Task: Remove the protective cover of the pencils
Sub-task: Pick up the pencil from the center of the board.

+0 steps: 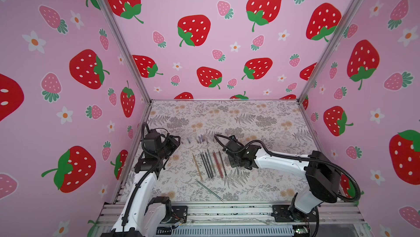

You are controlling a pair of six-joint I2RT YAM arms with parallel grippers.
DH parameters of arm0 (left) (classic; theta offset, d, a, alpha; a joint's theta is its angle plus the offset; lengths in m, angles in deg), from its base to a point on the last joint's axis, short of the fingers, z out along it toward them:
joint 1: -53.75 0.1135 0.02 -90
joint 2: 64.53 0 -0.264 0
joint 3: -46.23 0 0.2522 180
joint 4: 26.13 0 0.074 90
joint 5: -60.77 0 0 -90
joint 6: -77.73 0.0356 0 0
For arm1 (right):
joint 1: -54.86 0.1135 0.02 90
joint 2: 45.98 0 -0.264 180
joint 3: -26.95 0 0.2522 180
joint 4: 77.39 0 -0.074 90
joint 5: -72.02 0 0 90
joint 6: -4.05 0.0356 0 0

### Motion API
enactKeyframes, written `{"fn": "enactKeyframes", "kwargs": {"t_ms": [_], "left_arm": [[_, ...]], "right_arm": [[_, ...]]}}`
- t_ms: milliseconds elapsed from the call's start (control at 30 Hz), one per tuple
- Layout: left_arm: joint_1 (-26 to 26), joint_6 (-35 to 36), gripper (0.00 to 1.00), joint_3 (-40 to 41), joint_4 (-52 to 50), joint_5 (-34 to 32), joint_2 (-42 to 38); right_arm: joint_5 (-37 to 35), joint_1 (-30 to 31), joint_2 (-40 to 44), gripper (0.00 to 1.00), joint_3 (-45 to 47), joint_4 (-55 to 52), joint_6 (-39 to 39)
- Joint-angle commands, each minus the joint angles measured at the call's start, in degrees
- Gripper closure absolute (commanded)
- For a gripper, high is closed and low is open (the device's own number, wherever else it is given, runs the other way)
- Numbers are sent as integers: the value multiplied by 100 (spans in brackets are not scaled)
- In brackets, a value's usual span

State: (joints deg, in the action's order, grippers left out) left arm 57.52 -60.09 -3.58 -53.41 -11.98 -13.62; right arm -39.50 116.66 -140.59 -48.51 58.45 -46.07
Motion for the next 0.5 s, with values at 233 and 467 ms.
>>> {"fn": "enactKeyframes", "kwargs": {"t_ms": [233,467], "left_arm": [[28,86,49,2,278,331,101],[36,66,49,37,375,350,182]], "right_arm": [[84,-399,-1053,82,-941,-737,157],[174,-553,-1329,82,-1063,-751,122]]}}
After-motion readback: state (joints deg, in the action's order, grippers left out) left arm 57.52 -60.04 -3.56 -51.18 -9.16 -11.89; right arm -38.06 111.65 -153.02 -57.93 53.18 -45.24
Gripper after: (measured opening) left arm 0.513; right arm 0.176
